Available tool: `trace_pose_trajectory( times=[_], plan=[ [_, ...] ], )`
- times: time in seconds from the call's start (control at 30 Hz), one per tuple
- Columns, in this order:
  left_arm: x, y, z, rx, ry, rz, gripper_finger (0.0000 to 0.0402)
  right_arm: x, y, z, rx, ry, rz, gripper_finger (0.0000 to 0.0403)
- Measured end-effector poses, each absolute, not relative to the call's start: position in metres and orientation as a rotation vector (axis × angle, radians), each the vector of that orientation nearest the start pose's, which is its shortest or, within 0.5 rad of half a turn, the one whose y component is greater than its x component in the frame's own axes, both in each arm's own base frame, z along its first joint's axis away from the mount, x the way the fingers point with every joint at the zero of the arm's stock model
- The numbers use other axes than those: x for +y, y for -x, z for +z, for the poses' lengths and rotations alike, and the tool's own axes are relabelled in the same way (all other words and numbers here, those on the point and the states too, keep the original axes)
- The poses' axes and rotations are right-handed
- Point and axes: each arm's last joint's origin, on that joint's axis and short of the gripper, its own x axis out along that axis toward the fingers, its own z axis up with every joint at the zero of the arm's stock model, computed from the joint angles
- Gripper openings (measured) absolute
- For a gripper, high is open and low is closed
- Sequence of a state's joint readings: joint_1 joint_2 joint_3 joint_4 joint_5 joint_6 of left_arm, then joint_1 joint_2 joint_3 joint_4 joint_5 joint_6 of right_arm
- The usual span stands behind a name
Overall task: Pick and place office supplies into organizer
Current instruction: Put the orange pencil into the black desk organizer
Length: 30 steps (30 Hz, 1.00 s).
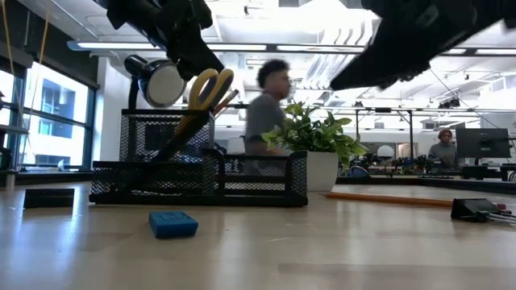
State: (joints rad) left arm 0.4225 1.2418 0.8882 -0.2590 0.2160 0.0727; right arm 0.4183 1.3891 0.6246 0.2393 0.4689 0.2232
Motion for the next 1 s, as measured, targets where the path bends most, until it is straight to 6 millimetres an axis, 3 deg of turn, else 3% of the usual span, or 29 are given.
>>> trace_pose_trajectory(
  times=[0.17, 0.27, 0.5, 0.67, 1.0],
  plan=[
    [0.102, -0.243, 0.269, 0.593, 0.124, 0.178, 0.0165, 0.119, -0.252, 0.214, 0.558, 0.025, -0.204, 0.0002],
    [0.102, -0.243, 0.269, 0.591, 0.131, 0.162, 0.0165, 0.13, -0.244, 0.214, 0.562, -0.059, -0.218, 0.0001],
    [0.097, -0.245, 0.269, 0.59, 0.131, 0.128, 0.0165, 0.148, -0.2, 0.174, 0.525, -0.226, -0.36, 0.0002],
    [0.092, -0.248, 0.271, 0.566, 0.107, 0.105, 0.0165, 0.153, -0.172, 0.148, 0.52, -0.238, -0.387, 0.0002],
    [0.093, -0.248, 0.272, 0.558, 0.112, 0.119, 0.0165, 0.152, -0.157, 0.113, 0.624, -0.279, -0.397, 0.0014]
  ],
)
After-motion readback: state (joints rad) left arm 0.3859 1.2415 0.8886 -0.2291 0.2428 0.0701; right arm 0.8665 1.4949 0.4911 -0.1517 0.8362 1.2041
